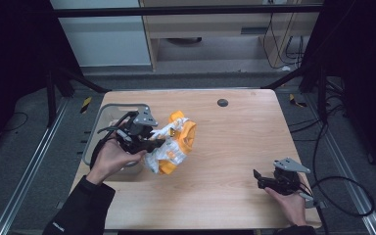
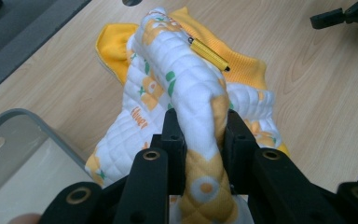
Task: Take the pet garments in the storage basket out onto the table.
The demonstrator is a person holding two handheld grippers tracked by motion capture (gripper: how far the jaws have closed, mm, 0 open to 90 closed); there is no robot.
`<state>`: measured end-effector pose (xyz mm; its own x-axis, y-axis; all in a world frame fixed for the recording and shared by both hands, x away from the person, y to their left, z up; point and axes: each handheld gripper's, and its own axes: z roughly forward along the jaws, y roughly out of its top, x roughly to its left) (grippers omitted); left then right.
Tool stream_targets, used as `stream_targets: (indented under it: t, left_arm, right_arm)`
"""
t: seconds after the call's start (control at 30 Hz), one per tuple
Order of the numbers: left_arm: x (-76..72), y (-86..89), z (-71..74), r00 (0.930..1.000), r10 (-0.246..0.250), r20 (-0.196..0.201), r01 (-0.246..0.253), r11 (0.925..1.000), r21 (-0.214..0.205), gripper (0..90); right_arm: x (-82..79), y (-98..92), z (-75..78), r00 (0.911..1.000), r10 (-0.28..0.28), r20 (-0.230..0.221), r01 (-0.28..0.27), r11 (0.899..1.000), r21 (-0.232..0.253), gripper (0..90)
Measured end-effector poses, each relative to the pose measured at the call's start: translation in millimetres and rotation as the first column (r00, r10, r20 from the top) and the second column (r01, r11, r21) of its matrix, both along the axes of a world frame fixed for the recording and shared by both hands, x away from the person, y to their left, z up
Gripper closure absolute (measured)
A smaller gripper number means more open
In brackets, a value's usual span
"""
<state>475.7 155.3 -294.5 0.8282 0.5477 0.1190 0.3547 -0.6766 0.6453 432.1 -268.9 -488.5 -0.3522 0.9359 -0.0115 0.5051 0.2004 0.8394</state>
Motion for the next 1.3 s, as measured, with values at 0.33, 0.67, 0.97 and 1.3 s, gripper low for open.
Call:
stream_targets:
  t: [0.33, 0.67, 0.97, 1.3]
  left_arm:
    - [2.8, -14.3, -18.8, 0.9986, -0.043, -0.03, 0.043, 0.999, 0.011, 73.6]
    - [4.5, -25.9, -36.3, 0.9956, -0.072, -0.059, 0.073, 0.9971, 0.021, 73.6]
    - [4.6, -38.5, -51.9, 0.9927, -0.091, -0.079, 0.093, 0.9954, 0.022, 73.6]
    - [6.4, -48.6, -69.9, 0.9888, -0.106, -0.106, 0.11, 0.9934, 0.034, 73.6]
  right_arm:
    - [0.2, 0.5, -0.4, 1.0, 0.002, -0.006, -0.002, 1.0, -0.001, 11.6]
    - [0.3, 0.1, -0.2, 1.0, 0.001, -0.001, -0.001, 1.0, -0.001, 11.6]
    - [0.4, 0.4, -0.4, 1.0, 0.007, 0.003, -0.007, 1.0, -0.009, 11.8]
    - [0.5, 0.4, -0.5, 1.0, 0.007, 0.001, -0.007, 1.0, -0.01, 11.8]
